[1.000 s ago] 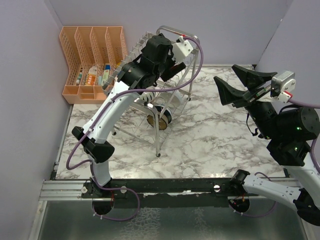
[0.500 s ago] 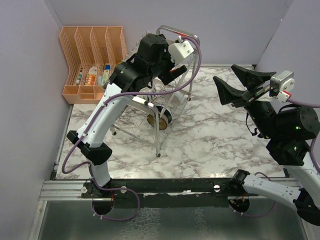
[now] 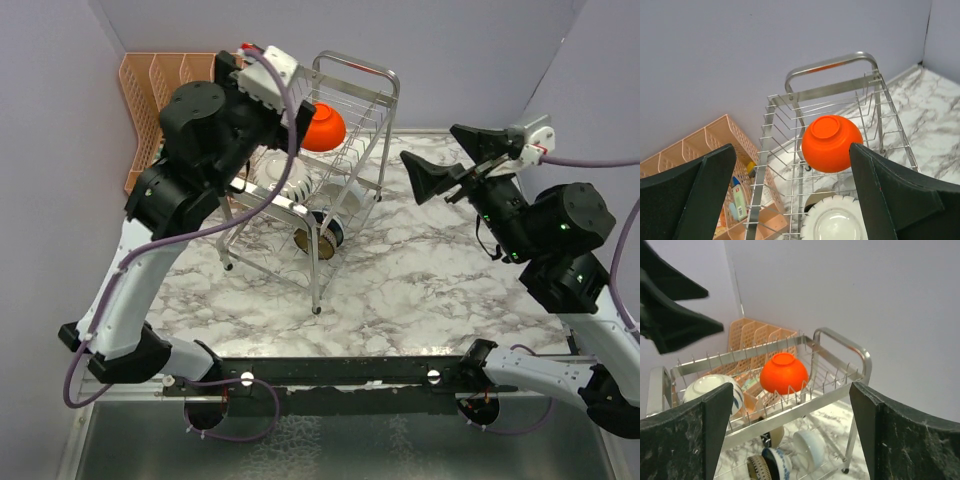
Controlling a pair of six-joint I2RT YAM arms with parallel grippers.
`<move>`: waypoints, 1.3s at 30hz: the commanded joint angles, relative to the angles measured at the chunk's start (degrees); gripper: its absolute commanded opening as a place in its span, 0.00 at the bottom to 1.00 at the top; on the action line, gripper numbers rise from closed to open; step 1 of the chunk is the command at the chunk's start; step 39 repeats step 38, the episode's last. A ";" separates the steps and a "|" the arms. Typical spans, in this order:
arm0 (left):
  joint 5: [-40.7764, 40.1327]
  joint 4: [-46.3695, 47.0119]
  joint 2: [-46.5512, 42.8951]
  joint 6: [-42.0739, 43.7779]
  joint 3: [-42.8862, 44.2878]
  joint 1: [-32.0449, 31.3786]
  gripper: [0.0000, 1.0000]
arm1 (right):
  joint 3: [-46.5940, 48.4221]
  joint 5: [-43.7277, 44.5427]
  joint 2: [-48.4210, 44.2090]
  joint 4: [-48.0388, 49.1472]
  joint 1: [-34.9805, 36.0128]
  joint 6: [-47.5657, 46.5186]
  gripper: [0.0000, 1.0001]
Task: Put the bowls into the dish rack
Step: Reset both arms
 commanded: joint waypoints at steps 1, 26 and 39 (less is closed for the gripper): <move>-3.14 4.12 -4.27 -9.76 -4.56 1.69 0.99 | 0.78 1.16 1.18 -7.31 0.35 5.40 1.00; -39.46 16.92 -17.73 -25.77 -27.65 1.87 0.99 | 0.18 -2.86 5.23 -11.58 0.37 13.41 1.00; -40.33 13.80 -15.55 -25.82 -23.88 1.86 0.99 | 1.62 0.16 5.56 -14.39 0.37 14.00 1.00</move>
